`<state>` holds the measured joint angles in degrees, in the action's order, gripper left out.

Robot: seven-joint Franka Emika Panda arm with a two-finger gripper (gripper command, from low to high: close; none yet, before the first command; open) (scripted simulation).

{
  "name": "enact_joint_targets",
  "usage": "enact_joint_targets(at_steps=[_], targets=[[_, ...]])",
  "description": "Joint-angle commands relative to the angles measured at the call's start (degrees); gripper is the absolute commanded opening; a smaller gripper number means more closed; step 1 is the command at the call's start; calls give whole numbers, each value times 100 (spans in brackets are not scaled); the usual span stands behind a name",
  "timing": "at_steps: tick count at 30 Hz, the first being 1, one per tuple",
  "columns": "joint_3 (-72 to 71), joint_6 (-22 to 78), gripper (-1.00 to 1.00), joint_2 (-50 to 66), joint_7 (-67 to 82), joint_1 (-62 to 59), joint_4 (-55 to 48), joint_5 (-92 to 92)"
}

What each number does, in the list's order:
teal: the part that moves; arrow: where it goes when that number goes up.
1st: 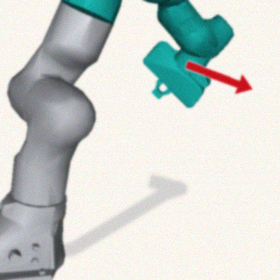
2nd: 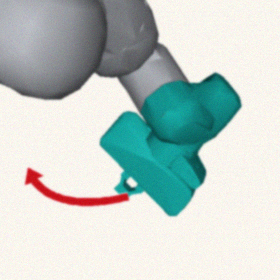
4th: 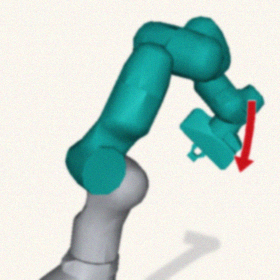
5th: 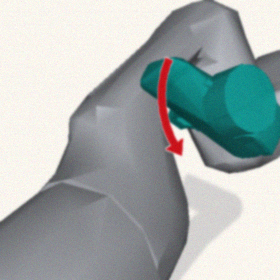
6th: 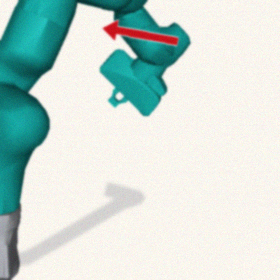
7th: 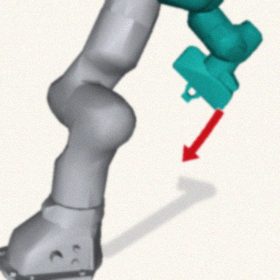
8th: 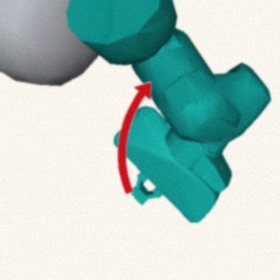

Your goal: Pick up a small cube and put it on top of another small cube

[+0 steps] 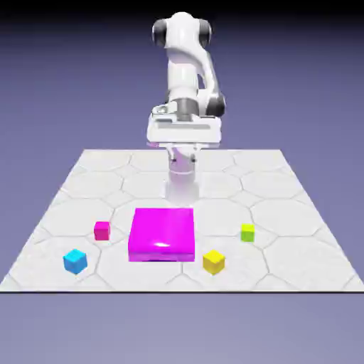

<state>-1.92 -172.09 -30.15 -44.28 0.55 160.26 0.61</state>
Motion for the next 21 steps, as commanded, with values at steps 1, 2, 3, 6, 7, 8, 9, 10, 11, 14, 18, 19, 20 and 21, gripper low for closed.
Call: enact_joint_targets(at_steps=[1, 2, 3, 6, 7, 8, 9, 10, 11, 14, 18, 19, 20, 21], targets=[[-160, 159, 0, 208, -151, -12, -61, 51], [-319, 318, 0, 416, -303, -24, -122, 101], [-478, 477, 0, 623, -454, -35, -183, 152], [-956, 954, 0, 1246, -908, -70, -367, 304], [-1115, 1113, 0, 1454, -1059, -82, -428, 355], [-1275, 1272, 0, 1661, -1210, -94, -489, 406], [-1434, 1431, 0, 1869, -1361, -106, -550, 456], [-1593, 1589, 0, 2077, -1513, -117, -611, 507], [-1752, 1748, 0, 2284, -1664, -129, -673, 558], [-2230, 2225, 0, 2907, -2118, -164, -856, 710], [-2868, 2861, 0, 3738, -2723, -211, -1100, 913], [-3027, 3020, 0, 3946, -2874, -223, -1162, 963], [-3186, 3179, 0, 4153, -3025, -235, -1223, 1014], [-3186, 3179, 0, 4154, -3025, -235, -1223, 1014]])
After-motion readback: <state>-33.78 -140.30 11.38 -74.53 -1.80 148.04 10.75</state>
